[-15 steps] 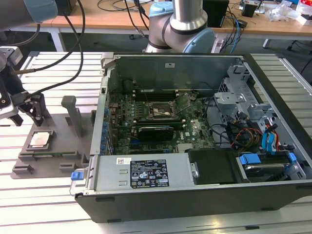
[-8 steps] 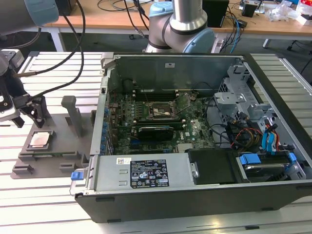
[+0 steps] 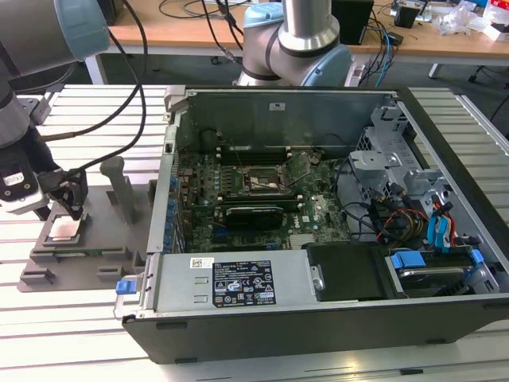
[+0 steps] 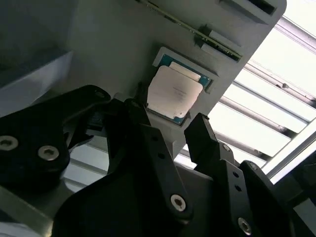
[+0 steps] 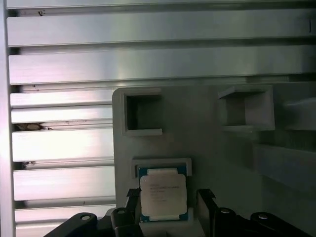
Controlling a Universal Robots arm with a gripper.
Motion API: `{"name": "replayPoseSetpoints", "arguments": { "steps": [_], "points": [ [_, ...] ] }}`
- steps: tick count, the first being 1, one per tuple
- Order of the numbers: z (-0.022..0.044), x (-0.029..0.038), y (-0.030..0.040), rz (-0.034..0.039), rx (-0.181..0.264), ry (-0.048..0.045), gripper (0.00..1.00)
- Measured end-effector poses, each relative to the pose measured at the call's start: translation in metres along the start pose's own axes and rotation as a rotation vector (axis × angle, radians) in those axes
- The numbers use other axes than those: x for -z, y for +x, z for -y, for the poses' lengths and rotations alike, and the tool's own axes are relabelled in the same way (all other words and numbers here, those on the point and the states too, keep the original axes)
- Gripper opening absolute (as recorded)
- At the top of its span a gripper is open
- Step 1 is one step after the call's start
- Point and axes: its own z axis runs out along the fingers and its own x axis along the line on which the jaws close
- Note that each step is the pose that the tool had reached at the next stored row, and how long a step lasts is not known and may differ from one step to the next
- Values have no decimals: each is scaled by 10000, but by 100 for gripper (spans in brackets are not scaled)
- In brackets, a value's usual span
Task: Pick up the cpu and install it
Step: 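Pick up the cpu and move it towards the insertion slot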
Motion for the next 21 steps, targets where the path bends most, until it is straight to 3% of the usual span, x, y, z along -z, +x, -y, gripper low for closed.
{"name": "replayPoseSetpoints", "arguments": {
  "steps": [4, 8, 12, 21],
  "points": [
    [0, -29, -1, -11, 664, -4, 57],
    [9, -100, 7, -13, 697, 1, 57],
    [11, -144, 10, -12, 701, 181, 57],
    [12, -257, 39, -16, 701, 185, 57]
  ]
}}
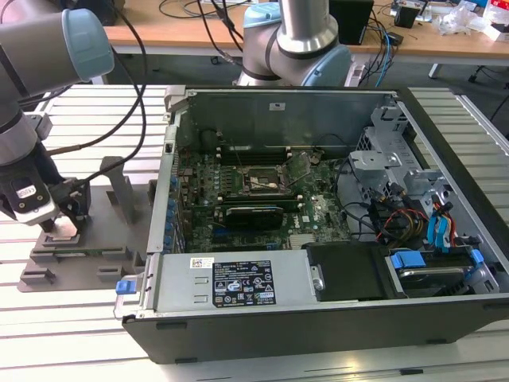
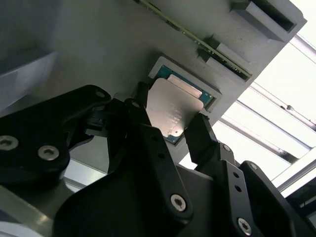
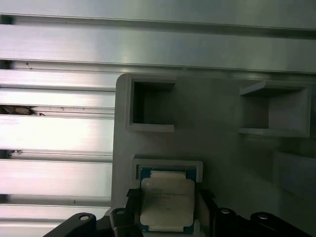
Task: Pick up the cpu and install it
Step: 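Pick up the cpu and move it towards the insertion slot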
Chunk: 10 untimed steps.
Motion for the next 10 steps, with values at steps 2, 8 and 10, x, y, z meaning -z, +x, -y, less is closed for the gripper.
{"name": "replayPoseSetpoints", "arguments": {
  "steps": [2, 8, 10],
  "points": [
    [-1, -9, 0, 8, -1, -7, 57],
    [-1, -24, 1, 3, 0, -7, 57],
    [0, -36, 2, -2, 1, -4, 57]
  ]
}}
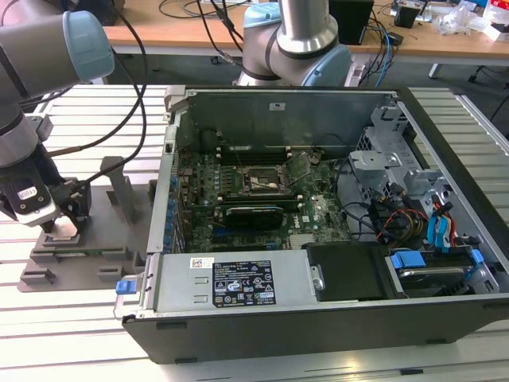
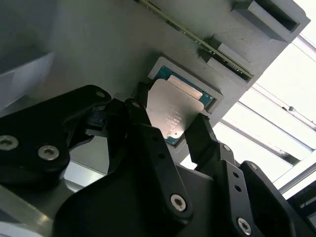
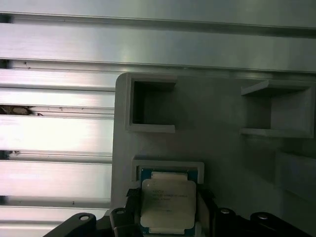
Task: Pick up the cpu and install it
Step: 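Pick up the cpu and move it towards the insertion slot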
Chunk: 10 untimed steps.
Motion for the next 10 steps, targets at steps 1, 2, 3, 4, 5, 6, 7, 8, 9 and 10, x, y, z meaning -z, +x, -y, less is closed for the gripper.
{"name": "replayPoseSetpoints", "arguments": {
  "steps": [1, 2, 3, 4, 5, 6, 7, 8, 9, 10],
  "points": [
    [0, -12, 1, 0, -1, -1, 57],
    [-1, -19, 0, 12, -1, -7, 57],
    [-1, -19, 0, 10, -1, -4, 57],
    [-1, -19, 0, 7, -1, -4, 57],
    [-1, -18, 0, 6, 0, -4, 57],
    [-1, -18, 0, 6, 0, -3, 57],
    [0, -18, 0, 6, 0, -3, 57],
    [0, -18, 0, 5, 0, -3, 57],
    [-1, -18, 0, 5, -1, -3, 57],
    [0, -17, 1, -2, -1, -1, 57]
  ]
}}
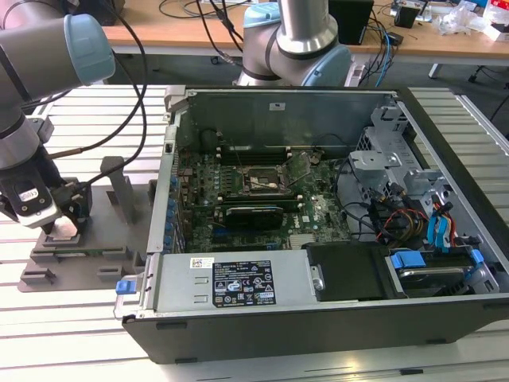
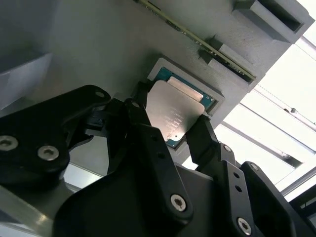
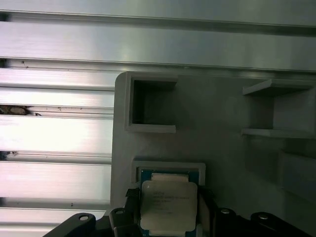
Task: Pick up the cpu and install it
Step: 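Pick up the cpu and move it towards the insertion slot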
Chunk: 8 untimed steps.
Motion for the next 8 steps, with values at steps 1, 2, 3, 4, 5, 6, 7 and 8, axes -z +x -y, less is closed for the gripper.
{"name": "replayPoseSetpoints", "arguments": {
  "steps": [1, 2, 3, 4, 5, 6, 7, 8],
  "points": [
    [0, 0, 0, 3, -1, 0, 57],
    [0, -1, 0, 5, 0, 0, 56],
    [0, -1, -1, 6, 0, -1, 55],
    [0, -2, -1, 7, 0, -1, 55],
    [0, -2, -1, 7, 1, -2, 55],
    [0, -2, -1, 7, 1, -2, 55],
    [0, -2, -1, 7, 1, -1, 55],
    [0, -2, -1, 7, 1, -1, 55]
  ]
}}
